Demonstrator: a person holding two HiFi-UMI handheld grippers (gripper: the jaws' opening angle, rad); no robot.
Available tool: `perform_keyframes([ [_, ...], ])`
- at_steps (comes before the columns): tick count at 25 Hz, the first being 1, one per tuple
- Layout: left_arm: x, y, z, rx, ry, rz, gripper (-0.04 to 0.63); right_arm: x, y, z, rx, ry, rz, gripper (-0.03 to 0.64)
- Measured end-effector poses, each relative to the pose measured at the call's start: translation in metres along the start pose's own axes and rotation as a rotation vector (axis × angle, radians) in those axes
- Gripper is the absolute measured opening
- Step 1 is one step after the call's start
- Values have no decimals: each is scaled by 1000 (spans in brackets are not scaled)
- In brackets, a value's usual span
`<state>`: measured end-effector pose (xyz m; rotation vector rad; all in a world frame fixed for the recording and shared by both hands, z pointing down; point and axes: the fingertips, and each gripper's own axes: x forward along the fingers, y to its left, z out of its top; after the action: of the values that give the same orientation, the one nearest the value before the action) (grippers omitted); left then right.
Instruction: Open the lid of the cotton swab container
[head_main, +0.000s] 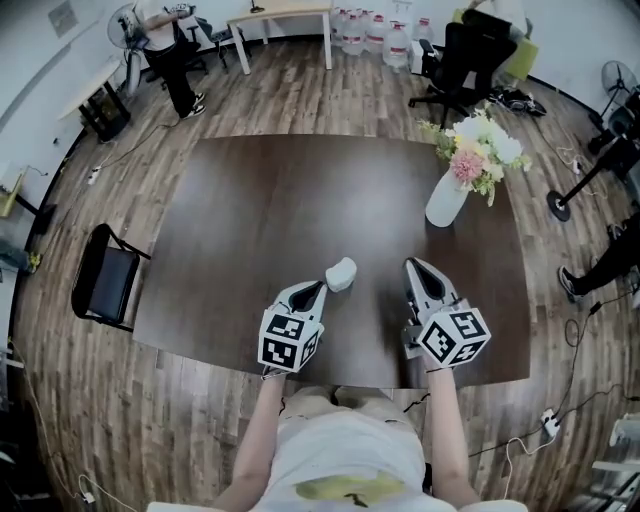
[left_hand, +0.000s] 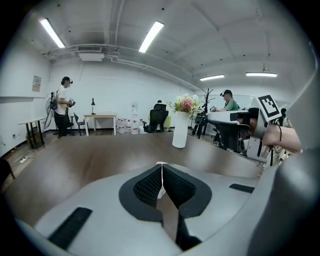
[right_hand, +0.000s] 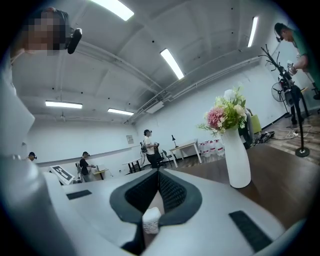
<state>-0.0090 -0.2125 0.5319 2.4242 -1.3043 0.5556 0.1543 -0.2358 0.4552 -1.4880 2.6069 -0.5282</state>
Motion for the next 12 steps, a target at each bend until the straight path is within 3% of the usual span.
perform_keyframes([
  [5, 8, 12, -15, -59, 22, 34, 26, 10, -3, -26, 6, 77, 41, 21],
  [12, 18, 15, -35, -53, 98, 8, 26, 24, 0, -45, 7, 138, 62, 21],
])
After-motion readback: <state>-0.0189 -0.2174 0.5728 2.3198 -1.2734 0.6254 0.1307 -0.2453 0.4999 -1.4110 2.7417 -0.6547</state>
